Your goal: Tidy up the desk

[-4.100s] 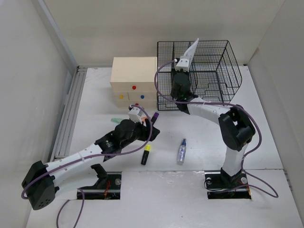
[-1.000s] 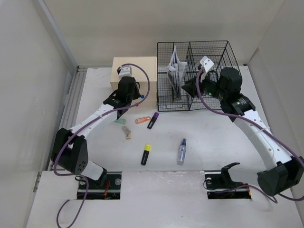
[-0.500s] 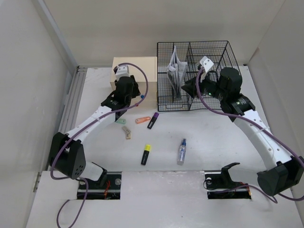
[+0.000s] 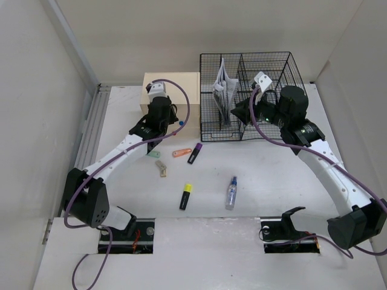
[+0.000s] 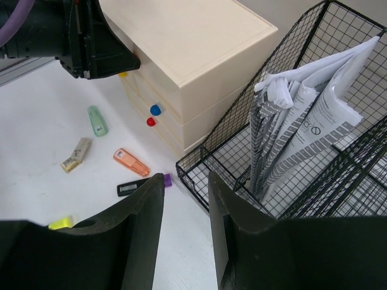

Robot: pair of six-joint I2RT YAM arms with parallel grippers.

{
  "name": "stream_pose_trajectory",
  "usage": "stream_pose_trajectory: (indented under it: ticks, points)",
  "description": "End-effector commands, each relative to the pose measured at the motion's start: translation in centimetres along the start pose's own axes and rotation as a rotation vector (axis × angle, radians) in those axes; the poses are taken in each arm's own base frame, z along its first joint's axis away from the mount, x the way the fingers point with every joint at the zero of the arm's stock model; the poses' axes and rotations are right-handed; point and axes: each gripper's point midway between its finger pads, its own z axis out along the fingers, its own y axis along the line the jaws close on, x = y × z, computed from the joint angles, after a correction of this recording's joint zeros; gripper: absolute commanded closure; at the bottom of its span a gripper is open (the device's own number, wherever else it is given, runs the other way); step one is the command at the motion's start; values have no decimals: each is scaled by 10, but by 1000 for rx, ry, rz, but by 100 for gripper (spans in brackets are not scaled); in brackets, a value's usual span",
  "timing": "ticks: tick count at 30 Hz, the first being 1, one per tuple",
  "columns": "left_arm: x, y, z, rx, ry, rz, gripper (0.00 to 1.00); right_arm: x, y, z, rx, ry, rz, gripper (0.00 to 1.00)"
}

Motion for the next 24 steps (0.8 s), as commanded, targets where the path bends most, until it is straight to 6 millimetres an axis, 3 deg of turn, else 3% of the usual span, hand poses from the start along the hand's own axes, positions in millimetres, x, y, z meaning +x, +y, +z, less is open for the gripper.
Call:
stream_pose_trajectory:
  ticks: [1,2,3,5,6,9,10,17,20,21,22,23,24]
  points:
    - [-28,0,-5,-5,-75,-39,95,-8,4,1,-22,-26,-4,59]
    - [-26,1,-8,-5,-74,-52,95,-8,4,1,-22,-26,-4,59]
    - [-11,3,-10,-4,-48,-45,95,-4,4,2,-23,-19,0,59]
    - [-6,1,-20,15,-53,-69,95,-4,6,2,-32,-20,0,59]
    - [9,1,-23,24,-24,-64,95,-4,6,2,-32,-20,0,59]
    - [20,-7,-41,69,-20,-100,96,-4,8,2,-43,-21,0,59]
    - [36,-2,-44,65,5,-97,96,-4,8,2,-43,-21,0,58]
    - [59,-13,-82,132,21,-142,96,-4,11,2,-61,-23,0,58]
    - [59,-18,-94,147,16,-146,96,-1,12,2,-71,-17,-4,58]
    - [63,-14,-93,133,19,-140,95,-1,14,2,-83,-19,-15,53]
    - [63,-14,-93,133,19,-149,91,2,16,4,-104,-14,-20,49]
    - [62,-12,-92,122,11,-150,81,4,19,4,-120,-7,-30,46]
    - [64,-11,-92,115,20,-142,53,4,19,4,-132,-11,-69,42]
